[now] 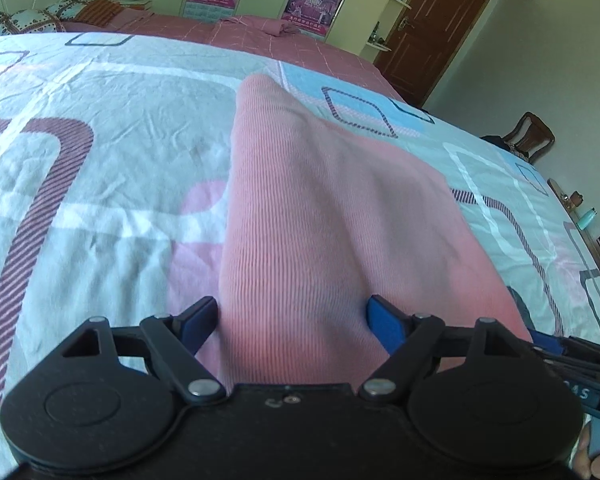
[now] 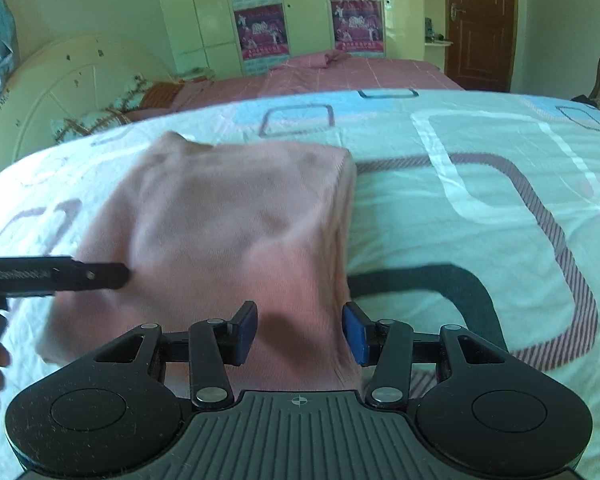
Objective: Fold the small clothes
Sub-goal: 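Move both grippers to the folded sweatshirt's end and close on it, then lift the sweatshirt end with both grippers and fold it over in half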
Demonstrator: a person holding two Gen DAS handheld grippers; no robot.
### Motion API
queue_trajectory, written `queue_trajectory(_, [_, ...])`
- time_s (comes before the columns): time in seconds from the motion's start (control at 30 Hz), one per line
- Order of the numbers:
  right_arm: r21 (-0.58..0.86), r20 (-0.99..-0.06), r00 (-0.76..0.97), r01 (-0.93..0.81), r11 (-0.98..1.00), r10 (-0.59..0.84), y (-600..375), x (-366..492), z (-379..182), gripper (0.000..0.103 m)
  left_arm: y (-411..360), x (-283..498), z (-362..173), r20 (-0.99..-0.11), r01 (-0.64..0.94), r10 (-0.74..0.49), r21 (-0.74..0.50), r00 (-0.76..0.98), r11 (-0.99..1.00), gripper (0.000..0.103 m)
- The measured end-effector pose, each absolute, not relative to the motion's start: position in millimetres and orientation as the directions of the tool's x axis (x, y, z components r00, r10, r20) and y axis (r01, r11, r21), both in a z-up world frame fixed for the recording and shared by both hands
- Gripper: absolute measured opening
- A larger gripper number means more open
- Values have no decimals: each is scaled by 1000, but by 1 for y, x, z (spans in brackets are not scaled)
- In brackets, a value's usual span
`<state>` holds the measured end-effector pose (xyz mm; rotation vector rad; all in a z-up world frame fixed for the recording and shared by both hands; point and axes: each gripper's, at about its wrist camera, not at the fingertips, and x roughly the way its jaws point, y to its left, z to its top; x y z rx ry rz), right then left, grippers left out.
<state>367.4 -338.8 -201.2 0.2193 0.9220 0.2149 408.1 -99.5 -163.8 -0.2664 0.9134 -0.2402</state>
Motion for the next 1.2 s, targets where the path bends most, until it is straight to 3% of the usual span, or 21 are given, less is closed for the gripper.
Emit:
queue_trajectory(0.17, [345,-782,549,-12,938,295,-360,361,-221,48,-101,401,-169,-740,131,-315,-297,595,946,82])
queue_trajectory(0.43, [409,-757,555,-11,913,345,-379,363,-204,48,-88,408,-155,-727,102,-365,-380,582,919,81])
queue_trajectory(0.93, [592,-703,513,36,805,494,-381,461,-239,48,-96,471,-174,-707,74,-436,-481,556,874,85])
queue_trajectory(1.0, [605,-689,523,32,796,502,-380,462,-242,48,-99,475,-175,-706,78,-439,-482,556,873,81])
queue_trajectory(1.07, [619,-680,521,30,785,516,-380,463,-242,46,-99,476,-174,-707,70,-436,-483,557,873,69])
queue_trajectory(1.1, [612,-683,519,21,791,514,-379,463,-242,37,-98,476,-173,-707,67,-437,-486,556,872,66])
queue_trajectory(1.2, [628,-676,503,12,778,538,-377,466,-243,29,-99,475,-168,-707,73,-434,-479,558,875,53])
